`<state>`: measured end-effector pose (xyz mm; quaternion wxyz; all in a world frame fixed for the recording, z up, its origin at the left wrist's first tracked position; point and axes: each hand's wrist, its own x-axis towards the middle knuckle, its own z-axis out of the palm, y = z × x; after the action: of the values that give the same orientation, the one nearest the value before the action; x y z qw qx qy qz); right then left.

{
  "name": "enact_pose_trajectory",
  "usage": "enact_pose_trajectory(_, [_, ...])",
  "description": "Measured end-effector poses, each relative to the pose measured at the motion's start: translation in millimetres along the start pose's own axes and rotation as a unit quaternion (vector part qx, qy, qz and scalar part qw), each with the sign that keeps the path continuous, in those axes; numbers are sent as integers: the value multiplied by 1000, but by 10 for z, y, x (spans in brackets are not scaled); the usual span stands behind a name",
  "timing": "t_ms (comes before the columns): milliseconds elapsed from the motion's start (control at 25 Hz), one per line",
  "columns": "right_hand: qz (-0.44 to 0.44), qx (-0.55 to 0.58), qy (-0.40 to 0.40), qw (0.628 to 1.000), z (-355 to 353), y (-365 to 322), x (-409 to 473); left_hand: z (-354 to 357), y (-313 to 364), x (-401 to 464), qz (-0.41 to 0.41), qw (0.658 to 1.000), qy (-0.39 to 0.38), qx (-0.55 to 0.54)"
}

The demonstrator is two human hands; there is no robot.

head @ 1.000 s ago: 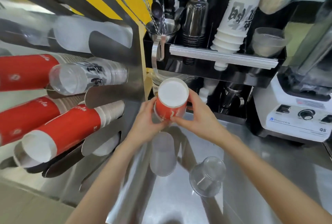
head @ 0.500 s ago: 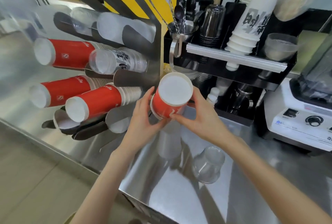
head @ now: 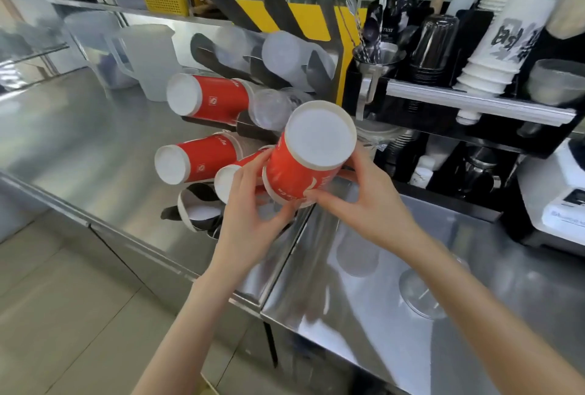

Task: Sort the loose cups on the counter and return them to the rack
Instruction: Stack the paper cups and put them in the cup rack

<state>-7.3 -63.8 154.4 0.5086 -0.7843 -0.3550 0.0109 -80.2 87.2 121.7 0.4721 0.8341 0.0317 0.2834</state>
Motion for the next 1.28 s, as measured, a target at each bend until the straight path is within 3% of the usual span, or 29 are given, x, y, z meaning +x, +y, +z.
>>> enact_pose_trajectory(480, [-7, -6, 2, 1000, 800, -409, 57, -730, -460, -139, -11, 999, -6, -52])
enact_pose_trajectory(1040, [-29, -151, 12, 988, 974, -75, 261, -667, -710, 193, -40, 996, -70, -33])
enact_pose_trajectory(1280, [-41, -191, 26, 980, 1028, 175, 413, -792, -603, 199, 26, 996, -71, -39])
